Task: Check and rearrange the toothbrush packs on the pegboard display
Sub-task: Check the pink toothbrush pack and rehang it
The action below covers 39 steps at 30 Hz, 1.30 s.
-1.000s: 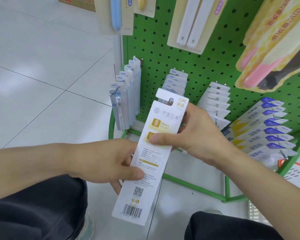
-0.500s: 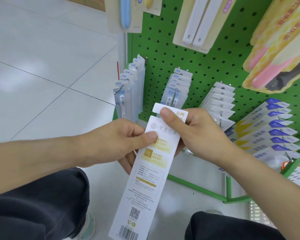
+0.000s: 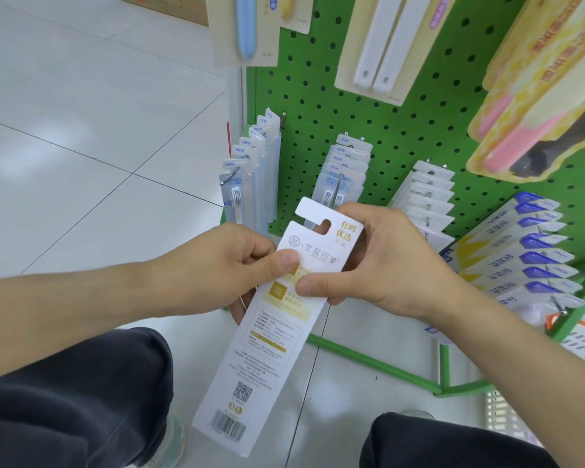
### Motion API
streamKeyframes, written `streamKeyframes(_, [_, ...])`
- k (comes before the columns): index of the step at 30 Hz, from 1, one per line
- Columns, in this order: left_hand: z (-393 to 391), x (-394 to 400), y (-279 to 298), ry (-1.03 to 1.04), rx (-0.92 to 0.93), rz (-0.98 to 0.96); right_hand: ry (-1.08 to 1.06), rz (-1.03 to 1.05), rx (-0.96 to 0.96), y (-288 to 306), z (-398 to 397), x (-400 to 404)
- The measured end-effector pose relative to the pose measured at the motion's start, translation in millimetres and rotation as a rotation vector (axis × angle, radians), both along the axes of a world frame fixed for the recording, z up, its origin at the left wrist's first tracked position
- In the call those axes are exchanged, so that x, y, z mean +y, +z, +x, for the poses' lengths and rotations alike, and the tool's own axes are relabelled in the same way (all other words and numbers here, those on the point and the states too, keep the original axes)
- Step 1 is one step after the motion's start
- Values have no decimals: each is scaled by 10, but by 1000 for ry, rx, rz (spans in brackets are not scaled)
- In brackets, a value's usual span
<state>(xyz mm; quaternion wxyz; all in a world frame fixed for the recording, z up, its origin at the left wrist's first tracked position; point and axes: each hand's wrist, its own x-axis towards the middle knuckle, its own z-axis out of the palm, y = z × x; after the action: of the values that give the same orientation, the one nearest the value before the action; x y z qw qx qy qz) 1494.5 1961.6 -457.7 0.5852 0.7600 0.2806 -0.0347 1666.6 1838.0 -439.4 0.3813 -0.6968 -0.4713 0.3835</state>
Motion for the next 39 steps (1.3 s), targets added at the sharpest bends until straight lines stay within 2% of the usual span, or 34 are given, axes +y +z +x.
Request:
streamKeyframes(4, [10,-60,30,0,-54,-4,-59,0,-160,10,-51,5])
streamKeyframes(10, [9,-50,150,107,-210,64,-173,134,13,90,-109,8])
streamKeyframes(15, [-8,-67,160,135,-268,150,-253,189,33,57,-102,31])
streamKeyframes(19, [-11,-79,182,65,-266,433,-271,196,55,61,-109,43])
streamKeyframes(23, [-33,-141,251,-186,-149,676,-307,181,193,96,-140,36])
streamKeyframes(25, [-65,-165,265,-280,-71,877,-300,156,281,117,-141,16])
streamKeyframes(28, [-86,-98,214,-275,-127,1097,-279,146,376,153,-164,-5])
streamKeyframes(32, [-63,80,165,-267,-261,1197,-236,153,424,167,-236,-22])
streamKeyframes(36, [-119,177,386,-76,-438,788,-88,211,517,244,-210,-76])
streamKeyframes(39, [-214,173,583,108,-499,553,-70,393,281,320,-239,-97])
